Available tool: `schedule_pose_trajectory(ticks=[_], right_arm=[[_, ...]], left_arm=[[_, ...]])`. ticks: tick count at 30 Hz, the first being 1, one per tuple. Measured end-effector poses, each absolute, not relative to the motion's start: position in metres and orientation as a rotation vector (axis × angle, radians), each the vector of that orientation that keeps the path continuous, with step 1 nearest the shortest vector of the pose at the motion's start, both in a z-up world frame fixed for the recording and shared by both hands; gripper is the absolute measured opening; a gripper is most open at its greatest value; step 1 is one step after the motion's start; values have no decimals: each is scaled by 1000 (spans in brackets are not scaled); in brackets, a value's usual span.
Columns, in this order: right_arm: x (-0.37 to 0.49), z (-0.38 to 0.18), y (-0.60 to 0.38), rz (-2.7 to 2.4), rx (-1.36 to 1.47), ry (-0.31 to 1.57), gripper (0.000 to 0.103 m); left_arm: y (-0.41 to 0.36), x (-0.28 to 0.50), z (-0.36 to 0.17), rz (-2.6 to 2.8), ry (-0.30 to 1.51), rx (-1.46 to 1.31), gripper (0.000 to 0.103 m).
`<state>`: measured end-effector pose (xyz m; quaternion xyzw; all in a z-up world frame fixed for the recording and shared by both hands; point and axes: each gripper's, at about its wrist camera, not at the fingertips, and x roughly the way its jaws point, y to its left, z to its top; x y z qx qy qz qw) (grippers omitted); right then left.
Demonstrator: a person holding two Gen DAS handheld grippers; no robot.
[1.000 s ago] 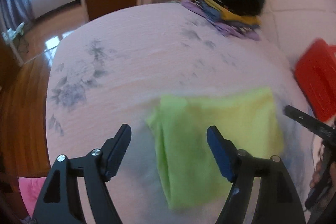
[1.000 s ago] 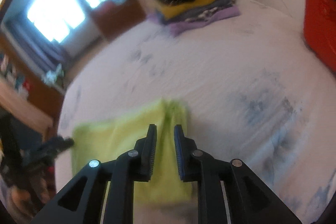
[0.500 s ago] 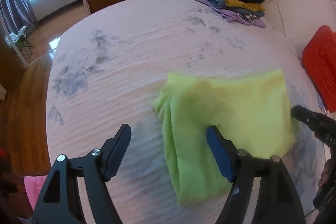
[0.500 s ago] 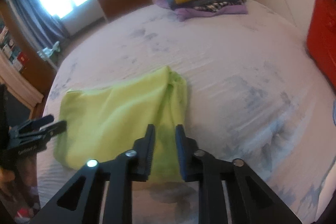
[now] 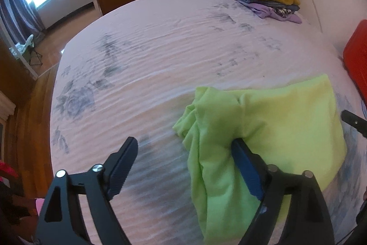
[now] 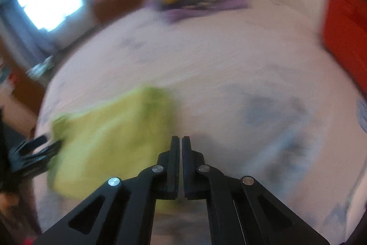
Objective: Fold clothes
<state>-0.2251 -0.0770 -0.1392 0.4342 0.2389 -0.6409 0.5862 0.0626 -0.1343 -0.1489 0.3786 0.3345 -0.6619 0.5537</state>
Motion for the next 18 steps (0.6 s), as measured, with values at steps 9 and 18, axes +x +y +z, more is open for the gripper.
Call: schedule_pose_trajectory(ticks=[9, 18], right_arm=[[-202, -125, -76, -1349, 976, 510, 19], [-192, -135, -79, -1329, 1007, 539, 32]], left_arm=[[-129, 74, -134, -1614, 895, 840, 87], [-120, 73, -141, -1667, 1023, 832, 87]])
